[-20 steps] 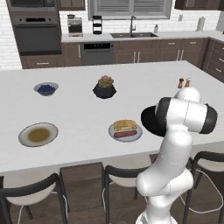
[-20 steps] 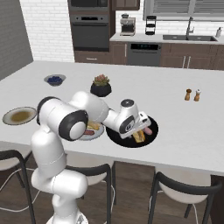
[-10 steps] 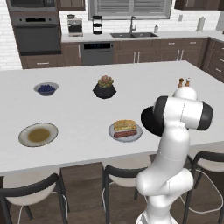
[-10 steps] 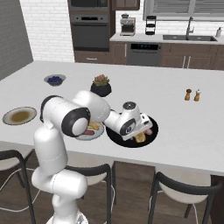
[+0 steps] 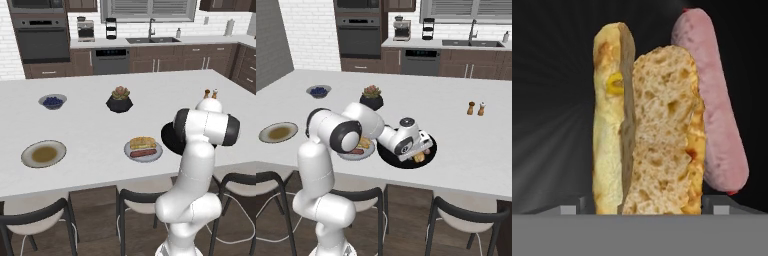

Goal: Place one bun and one sausage from the bowl on each plate.

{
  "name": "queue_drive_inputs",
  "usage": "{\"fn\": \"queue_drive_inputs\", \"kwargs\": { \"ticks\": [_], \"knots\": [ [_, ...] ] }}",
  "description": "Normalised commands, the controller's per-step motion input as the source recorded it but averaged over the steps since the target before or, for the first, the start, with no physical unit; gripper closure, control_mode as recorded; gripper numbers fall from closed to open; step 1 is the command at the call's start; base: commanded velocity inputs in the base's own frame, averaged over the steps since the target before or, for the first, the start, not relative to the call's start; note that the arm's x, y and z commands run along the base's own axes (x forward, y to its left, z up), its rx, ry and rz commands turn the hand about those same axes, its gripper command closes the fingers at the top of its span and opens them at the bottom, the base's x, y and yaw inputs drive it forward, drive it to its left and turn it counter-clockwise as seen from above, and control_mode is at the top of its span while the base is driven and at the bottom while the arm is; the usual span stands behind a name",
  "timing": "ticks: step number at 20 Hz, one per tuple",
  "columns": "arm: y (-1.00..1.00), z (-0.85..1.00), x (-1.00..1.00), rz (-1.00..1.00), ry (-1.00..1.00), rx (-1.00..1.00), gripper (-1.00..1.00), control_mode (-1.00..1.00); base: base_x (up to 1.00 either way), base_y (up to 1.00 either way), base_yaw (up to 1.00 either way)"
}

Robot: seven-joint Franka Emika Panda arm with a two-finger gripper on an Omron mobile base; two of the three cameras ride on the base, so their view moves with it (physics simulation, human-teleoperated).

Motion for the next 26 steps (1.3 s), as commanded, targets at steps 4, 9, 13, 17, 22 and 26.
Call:
{"fn": "queue_drive_inputs", "kwargs": {
  "ticks": [4, 9, 13, 17, 22, 26],
  "knots": [
    [0.00, -0.01, 0.06, 0.00, 0.00, 0.00, 1.00, -1.00, 0.00, 0.00, 0.00],
    [0.00, 0.01, 0.00, 0.00, 0.00, 0.00, 1.00, -1.00, 0.00, 0.00, 0.00],
    [0.08, 0.39, -0.21, 0.01, -0.05, 0.00, 1.00, -1.00, 0.00, 0.00, 0.00],
    [0.33, 0.63, -0.33, 0.05, -0.12, 0.00, 1.00, -1.00, 0.00, 0.00, 0.00],
    [0.71, 0.53, -0.25, 0.11, -0.20, 0.00, 1.00, -1.00, 0.00, 0.00, 0.00],
    [0.87, 0.59, -0.08, 0.13, -0.20, 0.00, 1.00, -1.00, 0.00, 0.00, 0.00]
  ]
}}
